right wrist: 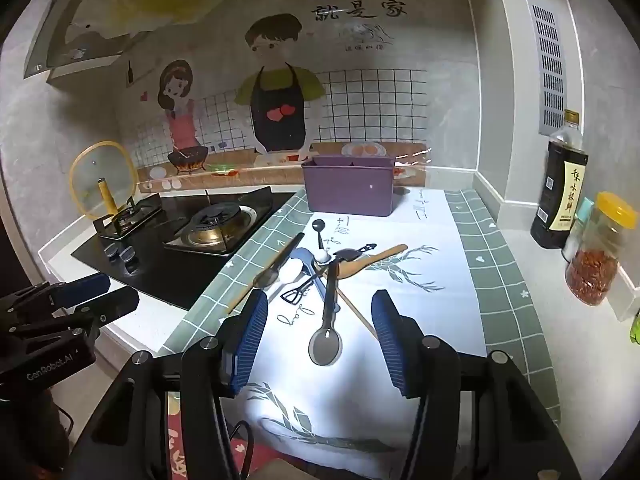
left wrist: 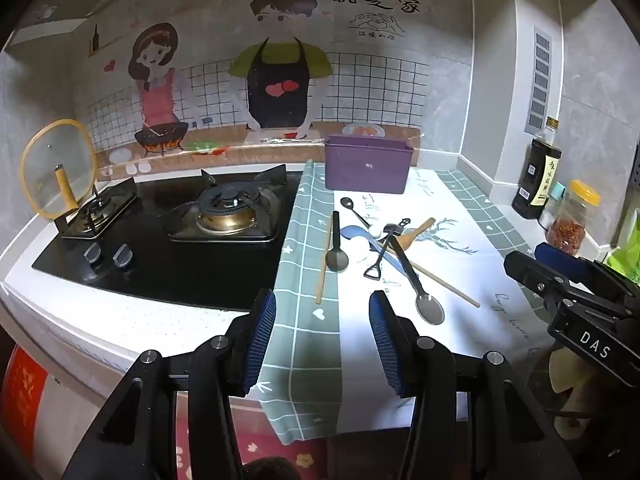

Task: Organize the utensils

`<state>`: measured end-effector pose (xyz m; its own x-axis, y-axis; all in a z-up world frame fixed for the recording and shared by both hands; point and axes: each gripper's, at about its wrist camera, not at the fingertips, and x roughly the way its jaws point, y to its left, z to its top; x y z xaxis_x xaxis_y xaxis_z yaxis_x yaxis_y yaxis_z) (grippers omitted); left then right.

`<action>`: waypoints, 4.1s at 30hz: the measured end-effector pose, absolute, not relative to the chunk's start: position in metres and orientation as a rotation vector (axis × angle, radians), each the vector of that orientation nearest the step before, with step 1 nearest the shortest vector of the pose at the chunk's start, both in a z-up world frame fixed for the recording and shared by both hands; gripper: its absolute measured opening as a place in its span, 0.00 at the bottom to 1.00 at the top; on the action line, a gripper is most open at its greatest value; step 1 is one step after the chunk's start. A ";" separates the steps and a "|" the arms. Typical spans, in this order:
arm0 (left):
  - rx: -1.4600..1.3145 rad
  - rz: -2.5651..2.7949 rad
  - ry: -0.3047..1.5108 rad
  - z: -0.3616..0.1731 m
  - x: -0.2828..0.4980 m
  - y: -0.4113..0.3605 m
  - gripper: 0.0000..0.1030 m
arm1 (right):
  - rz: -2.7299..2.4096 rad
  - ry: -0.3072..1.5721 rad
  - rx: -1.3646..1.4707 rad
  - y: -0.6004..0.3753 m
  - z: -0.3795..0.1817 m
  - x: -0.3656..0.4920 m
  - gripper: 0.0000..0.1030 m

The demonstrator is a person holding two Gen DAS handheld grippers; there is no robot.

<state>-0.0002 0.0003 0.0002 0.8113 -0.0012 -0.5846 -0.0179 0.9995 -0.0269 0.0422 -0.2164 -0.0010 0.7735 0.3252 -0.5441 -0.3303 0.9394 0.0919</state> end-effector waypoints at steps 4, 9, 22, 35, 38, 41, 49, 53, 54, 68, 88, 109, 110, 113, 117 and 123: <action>-0.037 0.010 0.621 0.000 0.000 0.003 0.48 | 0.354 0.589 -0.020 -0.212 0.001 0.043 0.50; -0.026 0.008 0.615 -0.005 -0.001 -0.009 0.48 | 0.350 0.586 0.004 -0.222 -0.005 0.041 0.50; -0.044 0.002 0.634 -0.003 0.001 -0.003 0.48 | 0.361 0.608 -0.024 -0.218 -0.003 0.043 0.50; -0.043 0.003 0.644 -0.008 0.002 -0.007 0.48 | 0.356 0.616 -0.018 -0.221 -0.004 0.046 0.50; -0.041 0.001 0.644 -0.010 0.000 -0.008 0.48 | 0.354 0.620 -0.017 -0.222 -0.004 0.047 0.50; -0.034 0.000 0.642 -0.008 0.003 -0.012 0.48 | 0.350 0.624 -0.016 -0.223 -0.004 0.048 0.50; -0.031 -0.002 0.641 -0.016 0.000 -0.016 0.48 | 0.351 0.625 -0.016 -0.223 -0.004 0.049 0.50; -0.034 0.002 0.646 -0.009 0.005 -0.015 0.48 | 0.350 0.625 -0.015 -0.223 -0.004 0.049 0.50; -0.035 0.003 0.646 -0.010 0.005 -0.016 0.48 | 0.349 0.626 -0.015 -0.222 -0.004 0.049 0.50; -0.034 0.001 0.647 -0.010 0.006 -0.018 0.48 | 0.351 0.629 -0.019 -0.220 -0.005 0.049 0.50; -0.036 0.003 0.648 -0.008 0.007 -0.018 0.48 | 0.350 0.629 -0.020 -0.219 -0.005 0.049 0.50; -0.099 -0.029 0.582 -0.003 0.029 -0.007 0.49 | 0.344 0.636 -0.019 -0.222 -0.001 0.070 0.45; -0.105 -0.041 0.580 -0.003 0.032 -0.006 0.50 | 0.350 0.641 -0.026 -0.222 0.000 0.076 0.45; -0.102 -0.085 0.625 -0.006 0.047 -0.006 0.51 | 0.363 0.670 -0.033 -0.224 0.000 0.093 0.42; -0.111 -0.155 0.700 -0.022 0.062 -0.019 0.51 | 0.334 0.691 -0.092 -0.228 -0.001 0.110 0.37; -0.112 -0.180 0.763 -0.045 0.091 -0.057 0.51 | 0.288 0.651 -0.168 -0.249 0.009 0.130 0.36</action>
